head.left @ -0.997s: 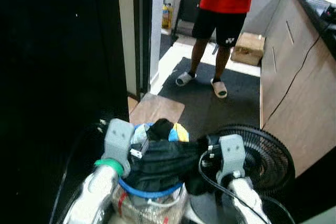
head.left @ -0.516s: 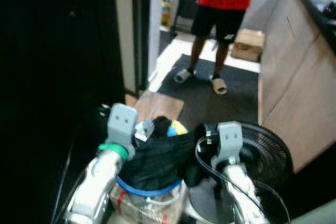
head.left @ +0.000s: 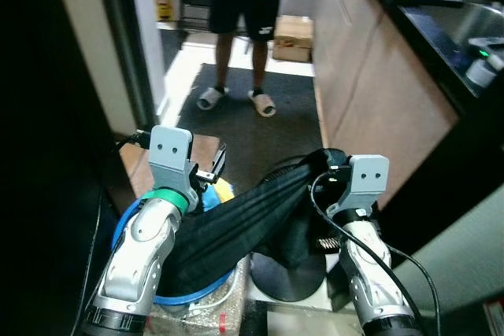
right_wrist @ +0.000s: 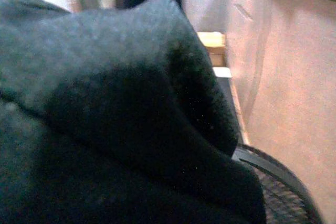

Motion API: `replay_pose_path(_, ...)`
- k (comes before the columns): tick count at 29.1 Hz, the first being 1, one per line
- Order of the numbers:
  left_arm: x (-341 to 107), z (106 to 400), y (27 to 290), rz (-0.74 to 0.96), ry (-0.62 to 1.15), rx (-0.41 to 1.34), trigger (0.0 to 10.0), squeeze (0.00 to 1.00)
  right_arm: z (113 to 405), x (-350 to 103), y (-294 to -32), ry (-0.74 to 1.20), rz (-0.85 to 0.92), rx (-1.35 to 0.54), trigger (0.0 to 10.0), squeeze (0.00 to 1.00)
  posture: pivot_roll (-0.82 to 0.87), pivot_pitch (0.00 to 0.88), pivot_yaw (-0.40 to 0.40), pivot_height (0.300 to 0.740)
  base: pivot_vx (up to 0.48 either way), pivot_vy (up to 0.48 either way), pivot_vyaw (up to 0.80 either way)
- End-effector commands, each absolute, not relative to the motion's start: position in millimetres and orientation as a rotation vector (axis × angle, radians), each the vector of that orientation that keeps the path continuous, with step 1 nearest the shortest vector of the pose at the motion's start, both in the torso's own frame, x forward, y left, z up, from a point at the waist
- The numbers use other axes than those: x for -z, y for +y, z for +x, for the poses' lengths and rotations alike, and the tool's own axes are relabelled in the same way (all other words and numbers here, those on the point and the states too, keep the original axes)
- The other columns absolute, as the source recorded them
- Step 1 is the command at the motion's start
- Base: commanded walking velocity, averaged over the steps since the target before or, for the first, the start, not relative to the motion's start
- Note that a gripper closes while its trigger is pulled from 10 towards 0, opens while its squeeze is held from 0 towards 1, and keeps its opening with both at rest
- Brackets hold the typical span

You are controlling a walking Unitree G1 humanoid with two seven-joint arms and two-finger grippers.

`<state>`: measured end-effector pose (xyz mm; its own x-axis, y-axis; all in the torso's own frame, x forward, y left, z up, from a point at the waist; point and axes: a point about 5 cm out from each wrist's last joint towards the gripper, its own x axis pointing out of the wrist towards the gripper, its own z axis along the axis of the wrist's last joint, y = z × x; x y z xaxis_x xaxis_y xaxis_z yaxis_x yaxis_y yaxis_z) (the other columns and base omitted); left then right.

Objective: Clothes washing

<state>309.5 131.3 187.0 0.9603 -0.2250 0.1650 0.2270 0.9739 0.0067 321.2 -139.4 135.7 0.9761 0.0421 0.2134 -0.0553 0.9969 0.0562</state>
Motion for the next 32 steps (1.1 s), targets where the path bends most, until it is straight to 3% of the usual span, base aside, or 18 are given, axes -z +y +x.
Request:
replay_pose_path(1, -189.4, 308.2, 126.4, -0.029, -0.169, 0.255, 10.0, 0.0, 321.2, -142.3, -148.7, -0.241, 0.076, -0.009, 10.0, 0.0, 0.11, 0.0, 0.007, 0.74, 0.0, 0.0, -0.8)
replay_pose_path(32, -205.1, 312.2, 133.1, -0.022, -0.182, 0.247, 10.0, 0.0, 320.8, -151.9, -142.9, -0.265, 0.097, -0.017, 10.0, 0.0, 0.12, 0.0, 0.02, 0.74, 0.0, 0.0, -0.8)
